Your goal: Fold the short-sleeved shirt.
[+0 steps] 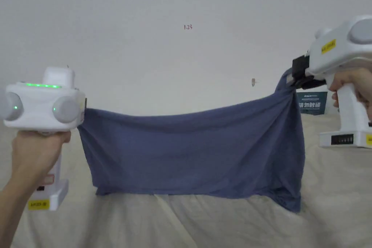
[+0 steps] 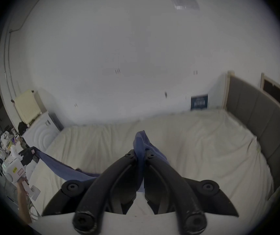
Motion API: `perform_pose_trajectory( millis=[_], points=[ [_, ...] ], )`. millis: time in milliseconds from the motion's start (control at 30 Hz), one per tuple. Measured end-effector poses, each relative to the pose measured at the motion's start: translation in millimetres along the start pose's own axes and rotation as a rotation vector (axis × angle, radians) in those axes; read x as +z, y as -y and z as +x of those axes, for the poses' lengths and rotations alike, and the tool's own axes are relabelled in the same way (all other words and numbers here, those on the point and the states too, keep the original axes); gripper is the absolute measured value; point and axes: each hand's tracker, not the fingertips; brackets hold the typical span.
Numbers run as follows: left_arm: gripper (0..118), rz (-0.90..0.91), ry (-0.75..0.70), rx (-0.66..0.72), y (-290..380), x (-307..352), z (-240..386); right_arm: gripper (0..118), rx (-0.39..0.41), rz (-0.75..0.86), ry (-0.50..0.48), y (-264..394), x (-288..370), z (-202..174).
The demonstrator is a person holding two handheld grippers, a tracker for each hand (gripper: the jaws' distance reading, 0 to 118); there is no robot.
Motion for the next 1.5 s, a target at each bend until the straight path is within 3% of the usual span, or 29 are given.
perform_pose_trajectory(
  millis=[167, 300, 400, 500, 600, 767, 833, 933, 1000, 1133, 1267, 1367, 1500],
  points=[
    [5, -0.195, 0.024, -0.060, 87.2, -9.4, 21.9, 5, -0.070, -0.161, 0.026, 86.9, -50.3, 33.6],
    [5, -0.261, 0.034, 0.013, 146.0, 0.4, 17.0, 5, -0.089, -0.231, 0.019, 157.4, -59.4, 54.2],
    [5, -0.270, 0.006, -0.041, 176.5, 29.2, 9.7, 5, -0.144, -0.284, 0.003, 202.6, -40.4, 60.5],
    [5, -0.295, 0.025, -0.092, 206.1, 64.1, -6.1, 5, -0.148, -0.287, 0.003, 246.1, -7.0, 59.4],
    [5, -0.311, 0.053, -0.031, 223.6, 103.9, -22.8, 5, -0.161, -0.257, -0.030, 280.1, 35.4, 59.3],
    [5, -0.262, 0.044, -0.053, 251.3, 181.2, -46.9, 5, -0.143, -0.187, -0.034, 328.5, 118.4, 56.8],
    [5, -0.271, 0.040, -0.031, 267.7, 213.2, -60.2, 5, -0.197, -0.154, -0.038, 348.9, 150.2, 58.5],
    [5, -0.301, 0.051, 0.025, 294.7, 251.7, -74.6, 5, -0.143, -0.154, -0.025, 377.5, 177.3, 60.0],
    [5, -0.289, 0.061, 0.002, 311.4, 275.3, -76.6, 5, -0.096, -0.139, 0.019, 396.9, 192.1, 57.2],
    [5, -0.315, 0.042, -0.022, 336.9, 310.0, -77.8, 5, -0.141, -0.152, 0.006, 434.6, 219.9, 62.6],
    [5, -0.308, 0.061, 0.001, 357.4, 336.6, -84.0, 5, -0.126, -0.199, 0.056, 468.0, 238.2, 70.4],
    [5, -0.319, 0.070, -0.006, 370.1, 349.1, -85.2, 5, -0.175, -0.206, 0.044, 480.0, 244.2, 77.5],
    [5, -0.313, 0.124, 0.010, 382.5, 357.5, -87.5, 7, -0.153, -0.189, 0.083, 485.8, 245.2, 72.2]
  ],
)
